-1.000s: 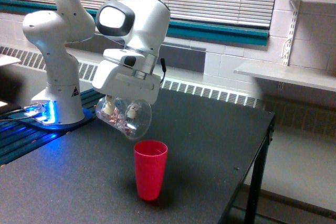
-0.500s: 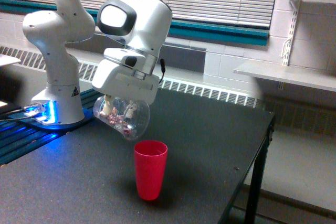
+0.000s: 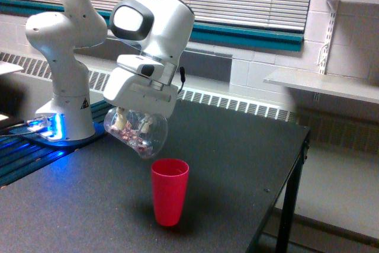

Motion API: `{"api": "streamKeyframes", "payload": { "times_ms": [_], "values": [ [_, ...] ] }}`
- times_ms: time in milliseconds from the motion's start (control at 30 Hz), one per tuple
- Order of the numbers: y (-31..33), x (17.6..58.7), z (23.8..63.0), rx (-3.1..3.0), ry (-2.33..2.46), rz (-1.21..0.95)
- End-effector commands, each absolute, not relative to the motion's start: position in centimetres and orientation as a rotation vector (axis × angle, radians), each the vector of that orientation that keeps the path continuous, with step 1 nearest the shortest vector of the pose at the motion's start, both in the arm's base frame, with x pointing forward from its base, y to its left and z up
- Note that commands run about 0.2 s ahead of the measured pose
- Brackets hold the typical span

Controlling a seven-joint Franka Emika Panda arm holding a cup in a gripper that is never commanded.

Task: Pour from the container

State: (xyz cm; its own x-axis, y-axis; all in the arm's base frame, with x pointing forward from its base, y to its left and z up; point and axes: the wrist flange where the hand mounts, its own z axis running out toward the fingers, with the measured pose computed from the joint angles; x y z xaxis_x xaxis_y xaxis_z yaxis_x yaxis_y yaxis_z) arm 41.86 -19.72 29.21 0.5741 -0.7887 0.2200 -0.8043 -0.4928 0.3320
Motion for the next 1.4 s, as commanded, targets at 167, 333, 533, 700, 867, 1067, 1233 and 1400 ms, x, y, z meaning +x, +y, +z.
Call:
{"api": "streamKeyframes", "payload": {
  "times_ms": [167,333,533,700,867,1067,1233,1400],
  "values": [
    [-19.8,42.8,29.5,2.426,-1.240,0.042],
    [-19.7,42.8,29.4,2.429,-1.226,0.021],
    [-19.9,42.7,29.3,2.427,-1.205,-0.006],
    [-20.2,43.0,29.4,2.426,-1.196,-0.009],
    [-20.3,43.6,29.5,2.432,-1.182,-0.005],
    [-20.3,44.2,29.4,2.437,-1.166,-0.009],
    [-20.0,44.3,29.0,2.447,-1.140,-0.033],
    [-19.8,44.2,28.6,2.446,-1.125,-0.058]
  ]
}}
